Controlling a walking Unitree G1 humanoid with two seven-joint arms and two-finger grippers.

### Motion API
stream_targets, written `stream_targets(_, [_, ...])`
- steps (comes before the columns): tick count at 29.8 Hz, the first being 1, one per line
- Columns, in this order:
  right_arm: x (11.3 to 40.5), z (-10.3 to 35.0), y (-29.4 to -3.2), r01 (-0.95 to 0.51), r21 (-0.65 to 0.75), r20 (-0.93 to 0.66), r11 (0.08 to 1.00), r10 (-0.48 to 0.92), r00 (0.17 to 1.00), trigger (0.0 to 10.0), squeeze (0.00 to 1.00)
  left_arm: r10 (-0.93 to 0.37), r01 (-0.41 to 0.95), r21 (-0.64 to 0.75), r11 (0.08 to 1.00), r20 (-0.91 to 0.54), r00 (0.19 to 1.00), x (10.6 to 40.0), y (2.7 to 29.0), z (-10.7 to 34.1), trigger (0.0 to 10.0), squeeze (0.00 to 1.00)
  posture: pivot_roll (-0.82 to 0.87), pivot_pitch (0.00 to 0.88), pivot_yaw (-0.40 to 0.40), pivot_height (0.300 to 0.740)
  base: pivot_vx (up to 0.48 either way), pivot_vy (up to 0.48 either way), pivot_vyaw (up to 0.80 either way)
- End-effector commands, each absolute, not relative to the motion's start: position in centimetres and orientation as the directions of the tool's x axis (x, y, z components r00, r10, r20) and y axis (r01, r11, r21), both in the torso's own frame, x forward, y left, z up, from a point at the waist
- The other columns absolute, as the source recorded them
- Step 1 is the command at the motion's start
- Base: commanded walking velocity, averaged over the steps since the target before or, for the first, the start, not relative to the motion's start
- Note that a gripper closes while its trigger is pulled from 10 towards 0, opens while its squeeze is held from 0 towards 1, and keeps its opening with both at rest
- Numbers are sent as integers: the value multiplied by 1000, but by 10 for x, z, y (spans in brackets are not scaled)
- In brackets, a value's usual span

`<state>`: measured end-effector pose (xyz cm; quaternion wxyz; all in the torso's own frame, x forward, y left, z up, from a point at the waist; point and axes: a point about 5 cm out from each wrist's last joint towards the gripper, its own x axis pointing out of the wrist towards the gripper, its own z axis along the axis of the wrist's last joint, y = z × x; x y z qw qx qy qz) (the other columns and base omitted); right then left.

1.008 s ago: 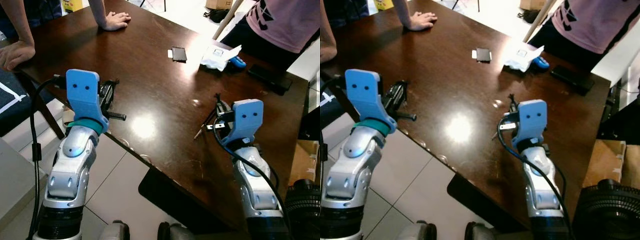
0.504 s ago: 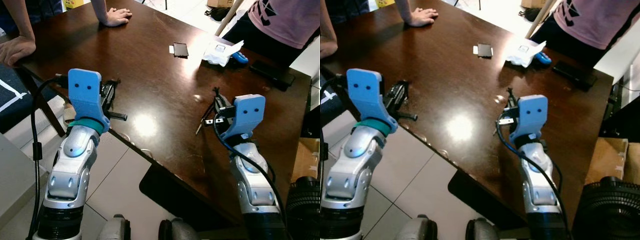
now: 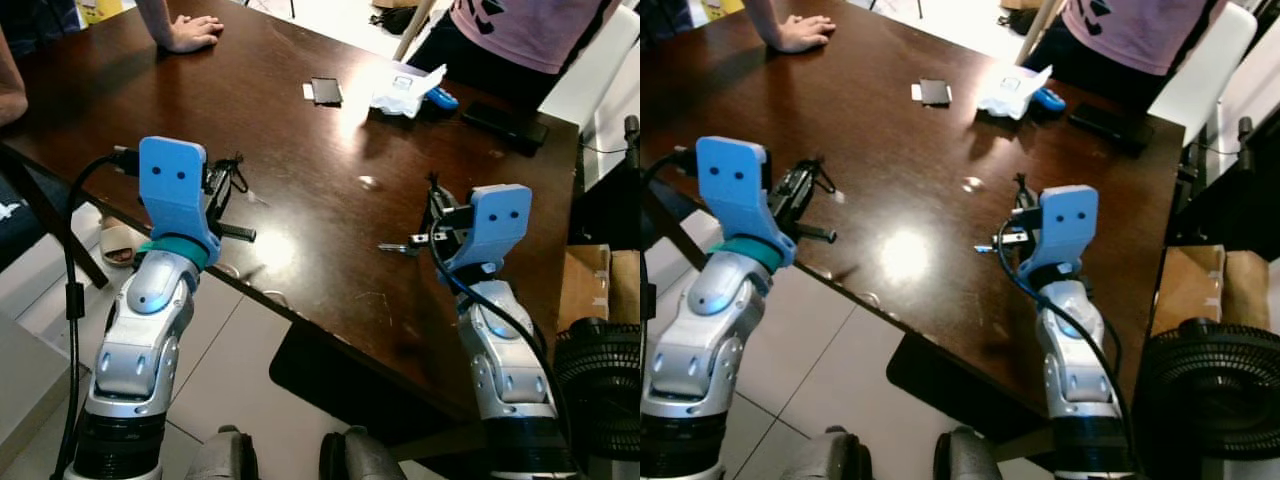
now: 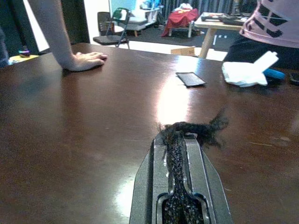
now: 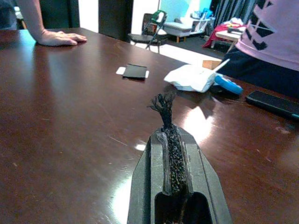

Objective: Hang keys on a hook

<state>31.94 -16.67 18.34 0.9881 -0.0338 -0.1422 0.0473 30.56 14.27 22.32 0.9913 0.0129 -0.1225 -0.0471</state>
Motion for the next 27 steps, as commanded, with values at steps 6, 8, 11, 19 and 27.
stream_targets(6, [320, 181, -169, -71, -59, 277, 996, 84, 957, 10000, 0, -99, 89, 50, 995, 235, 967, 305, 142, 223, 10000, 0, 89, 95, 31, 731, 0, 0, 0])
stream_targets(8, [320, 181, -169, -71, -58, 276, 996, 84, 957, 10000, 0, -99, 90, 51, 995, 235, 967, 305, 142, 223, 10000, 0, 88, 96, 31, 736, 0, 0, 0])
stream_targets(11, [319, 180, -169, -71, -59, 274, 996, 84, 958, 10000, 0, -101, 91, 52, 995, 235, 967, 305, 142, 223, 10000, 0, 89, 97, 31, 740, 0, 0, 0])
stream_targets(19, [320, 180, -169, -72, -59, 275, 996, 86, 958, 10000, 0, -102, 92, 52, 994, 234, 967, 304, 141, 222, 10000, 0, 92, 94, 31, 740, 0, 0, 0])
stream_targets(27, [320, 179, -167, -74, -60, 274, 995, 87, 958, 10000, 0, -98, 87, 55, 995, 226, 969, 304, 143, 220, 10000, 0, 96, 91, 32, 740, 0, 0, 0])
